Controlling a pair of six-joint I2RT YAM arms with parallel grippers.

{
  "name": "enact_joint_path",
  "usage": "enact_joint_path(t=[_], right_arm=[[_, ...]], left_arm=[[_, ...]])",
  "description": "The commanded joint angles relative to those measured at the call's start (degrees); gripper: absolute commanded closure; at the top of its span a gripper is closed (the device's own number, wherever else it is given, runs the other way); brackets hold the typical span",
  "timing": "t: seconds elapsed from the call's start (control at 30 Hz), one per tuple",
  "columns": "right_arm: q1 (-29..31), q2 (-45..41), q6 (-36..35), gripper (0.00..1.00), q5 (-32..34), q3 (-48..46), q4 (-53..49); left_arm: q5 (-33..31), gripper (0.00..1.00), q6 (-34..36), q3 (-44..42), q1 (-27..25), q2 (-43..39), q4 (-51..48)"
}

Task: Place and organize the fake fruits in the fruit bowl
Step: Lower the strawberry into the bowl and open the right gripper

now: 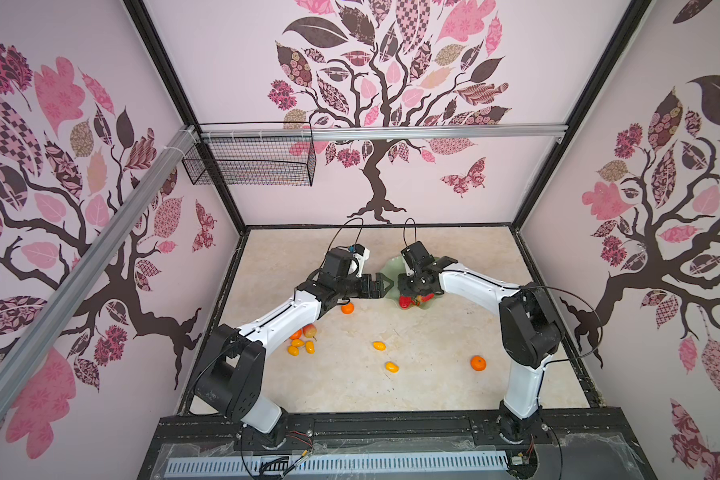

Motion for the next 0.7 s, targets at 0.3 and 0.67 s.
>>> enact_joint_path(t=[0.3, 0.67], right_arm=[[-0.18, -4.45, -0.71, 0.59, -1.32, 1.74, -2.13], [5.45, -15.13, 0.00, 0.55, 0.02, -6.84, 2.85]], left_arm=[[-2.01, 0.02, 0.32, 1.33, 1.51, -3.06, -0.41], [-10.60, 0.02, -2.51, -4.02, 2.33, -14.29, -8.49]])
